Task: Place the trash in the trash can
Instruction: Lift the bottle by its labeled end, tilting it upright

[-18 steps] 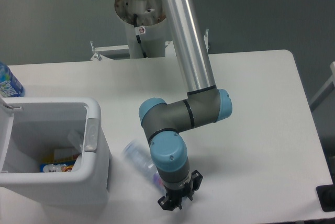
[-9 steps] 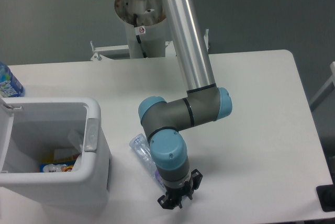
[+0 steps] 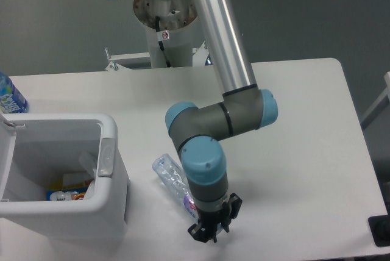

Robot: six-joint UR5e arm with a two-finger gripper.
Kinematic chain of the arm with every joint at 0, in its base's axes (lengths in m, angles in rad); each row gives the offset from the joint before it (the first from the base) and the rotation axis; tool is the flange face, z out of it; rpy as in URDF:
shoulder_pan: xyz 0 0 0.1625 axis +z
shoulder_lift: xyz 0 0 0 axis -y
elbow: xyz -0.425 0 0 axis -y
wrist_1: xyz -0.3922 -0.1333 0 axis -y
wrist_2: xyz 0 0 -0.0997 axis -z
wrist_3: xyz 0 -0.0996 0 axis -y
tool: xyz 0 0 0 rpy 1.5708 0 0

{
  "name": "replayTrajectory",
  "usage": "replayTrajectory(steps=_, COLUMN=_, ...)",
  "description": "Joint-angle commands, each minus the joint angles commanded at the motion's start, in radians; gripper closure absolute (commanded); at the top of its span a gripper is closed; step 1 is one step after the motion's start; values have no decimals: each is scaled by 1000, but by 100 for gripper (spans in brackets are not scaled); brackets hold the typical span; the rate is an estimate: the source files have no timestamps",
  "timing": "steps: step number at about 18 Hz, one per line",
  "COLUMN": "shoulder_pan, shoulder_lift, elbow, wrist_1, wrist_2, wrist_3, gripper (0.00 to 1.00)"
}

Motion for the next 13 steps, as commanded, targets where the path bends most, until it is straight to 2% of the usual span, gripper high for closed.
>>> replayTrajectory(steps=8, shoulder_pan=51, shoulder_lift=52, elbow=43, wrist_1=18, wrist_2=-60, wrist_3=8, gripper=75)
replayTrajectory(steps=13, shoulder_pan=88, shoulder_lift=90, elbow=149, wrist_1=37, wrist_2=-147, wrist_3=0, gripper=75)
